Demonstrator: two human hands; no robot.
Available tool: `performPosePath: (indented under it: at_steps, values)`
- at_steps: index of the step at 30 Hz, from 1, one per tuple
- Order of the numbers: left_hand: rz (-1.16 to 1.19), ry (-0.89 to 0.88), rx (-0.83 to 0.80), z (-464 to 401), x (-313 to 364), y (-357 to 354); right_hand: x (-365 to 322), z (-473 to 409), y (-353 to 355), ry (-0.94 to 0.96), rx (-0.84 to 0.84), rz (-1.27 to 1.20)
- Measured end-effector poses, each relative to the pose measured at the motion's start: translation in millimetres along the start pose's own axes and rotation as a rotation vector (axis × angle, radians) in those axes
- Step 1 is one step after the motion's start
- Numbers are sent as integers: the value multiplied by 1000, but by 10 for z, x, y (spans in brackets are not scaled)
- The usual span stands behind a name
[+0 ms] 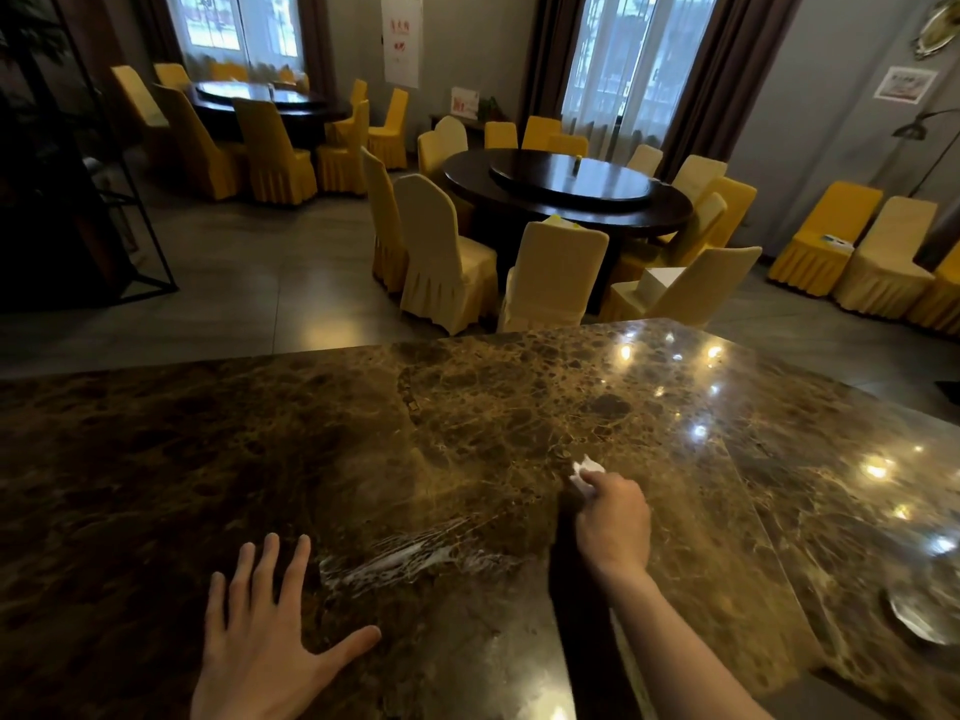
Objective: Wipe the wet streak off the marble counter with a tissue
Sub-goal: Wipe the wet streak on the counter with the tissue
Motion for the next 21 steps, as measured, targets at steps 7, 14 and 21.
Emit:
performPosePath:
  at_steps: [7,14,21]
  values:
    - [6,-9,29,-15,-36,-52,-248,451,-392,287,-180,132]
    - [37,-24,67,-21,-71,-104,-389,228,-327,228,-151,-88]
    - [16,-19,105,-64,-90,-165,-323,423,-394,456,-284,215]
Point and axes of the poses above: each hand's wrist, its own z-axis away from the middle knuckle, its own y-axis out of the back of the hand, x = y × z, the point moved 2 cm from there along -z, towards the middle knuckle, and after that the axes turned 7 degrees about -y, right-handed, at the moved point
